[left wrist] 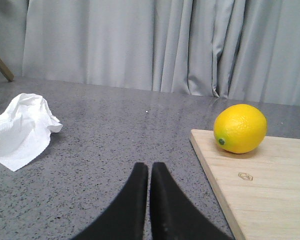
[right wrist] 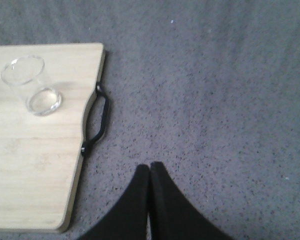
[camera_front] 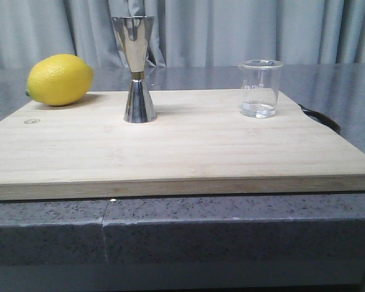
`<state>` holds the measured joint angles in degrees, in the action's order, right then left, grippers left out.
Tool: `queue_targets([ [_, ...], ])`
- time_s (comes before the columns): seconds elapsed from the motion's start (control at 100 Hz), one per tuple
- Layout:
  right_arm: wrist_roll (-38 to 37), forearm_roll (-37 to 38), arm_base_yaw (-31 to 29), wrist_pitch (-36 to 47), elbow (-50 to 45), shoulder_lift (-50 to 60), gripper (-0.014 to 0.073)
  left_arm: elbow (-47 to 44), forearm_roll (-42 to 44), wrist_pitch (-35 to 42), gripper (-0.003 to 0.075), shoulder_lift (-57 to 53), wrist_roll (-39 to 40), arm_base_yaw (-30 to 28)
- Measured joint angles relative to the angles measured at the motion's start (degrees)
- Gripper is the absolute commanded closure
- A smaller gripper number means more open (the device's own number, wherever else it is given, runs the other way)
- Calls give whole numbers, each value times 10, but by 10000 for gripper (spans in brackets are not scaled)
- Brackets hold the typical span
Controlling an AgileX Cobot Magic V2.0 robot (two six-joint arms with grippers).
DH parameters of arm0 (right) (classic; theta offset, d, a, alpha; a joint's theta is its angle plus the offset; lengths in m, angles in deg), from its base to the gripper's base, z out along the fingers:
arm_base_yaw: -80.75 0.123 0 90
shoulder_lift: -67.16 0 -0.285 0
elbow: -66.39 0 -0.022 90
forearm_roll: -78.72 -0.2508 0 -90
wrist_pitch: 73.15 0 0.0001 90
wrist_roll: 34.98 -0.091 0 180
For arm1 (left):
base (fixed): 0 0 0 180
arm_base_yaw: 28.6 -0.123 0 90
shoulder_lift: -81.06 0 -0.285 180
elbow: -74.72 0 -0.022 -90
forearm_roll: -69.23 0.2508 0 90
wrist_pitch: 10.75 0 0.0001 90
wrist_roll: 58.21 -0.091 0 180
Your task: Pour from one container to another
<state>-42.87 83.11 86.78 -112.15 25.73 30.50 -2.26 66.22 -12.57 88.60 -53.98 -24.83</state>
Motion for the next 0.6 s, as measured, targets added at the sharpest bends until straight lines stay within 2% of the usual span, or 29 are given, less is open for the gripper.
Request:
queue_targets([
  [0.3,0,-6,-43,209,-214,173,659,0,0,0,739,0,0,0],
  [0.6,0,-11,-52,319,-360,290,659,0,0,0,739,0,-1,0],
])
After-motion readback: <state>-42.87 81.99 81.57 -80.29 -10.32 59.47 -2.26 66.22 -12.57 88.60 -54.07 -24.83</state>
